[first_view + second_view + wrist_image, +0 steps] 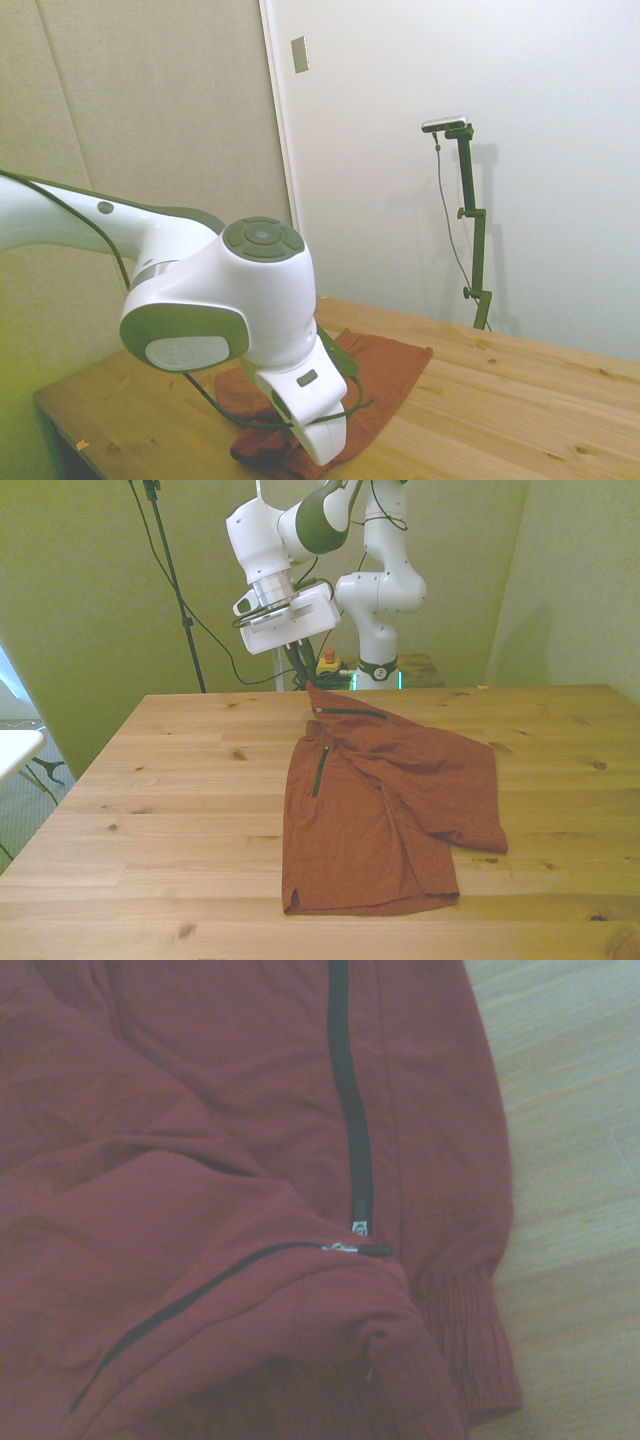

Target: Fold the shorts

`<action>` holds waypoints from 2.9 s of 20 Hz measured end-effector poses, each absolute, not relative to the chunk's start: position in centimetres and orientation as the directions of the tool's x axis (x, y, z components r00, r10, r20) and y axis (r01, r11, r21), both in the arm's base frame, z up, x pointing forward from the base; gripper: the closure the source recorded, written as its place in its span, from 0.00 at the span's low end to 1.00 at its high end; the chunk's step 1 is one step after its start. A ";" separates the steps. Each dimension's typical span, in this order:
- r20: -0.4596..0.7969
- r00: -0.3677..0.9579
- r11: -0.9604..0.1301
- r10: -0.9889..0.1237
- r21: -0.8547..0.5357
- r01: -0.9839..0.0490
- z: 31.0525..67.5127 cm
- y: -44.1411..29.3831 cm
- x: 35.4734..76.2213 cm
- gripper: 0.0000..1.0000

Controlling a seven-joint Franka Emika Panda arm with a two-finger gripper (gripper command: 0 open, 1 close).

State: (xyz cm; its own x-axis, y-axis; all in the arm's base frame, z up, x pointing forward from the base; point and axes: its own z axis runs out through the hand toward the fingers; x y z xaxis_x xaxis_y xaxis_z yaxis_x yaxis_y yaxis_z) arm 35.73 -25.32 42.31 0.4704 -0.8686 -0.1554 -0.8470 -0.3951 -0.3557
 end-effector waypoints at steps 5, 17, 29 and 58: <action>-0.206 0.456 -0.364 -0.866 -0.365 -0.857 39.8 -26.7 36.4 0.00; -0.092 0.409 -0.357 -0.908 -0.339 -0.870 44.4 -28.1 33.5 0.00; 0.429 0.585 -0.625 -0.688 0.058 -0.778 46.8 -1.4 40.1 0.00; 0.582 0.754 -0.770 -0.304 0.317 -0.554 33.4 20.8 45.4 0.00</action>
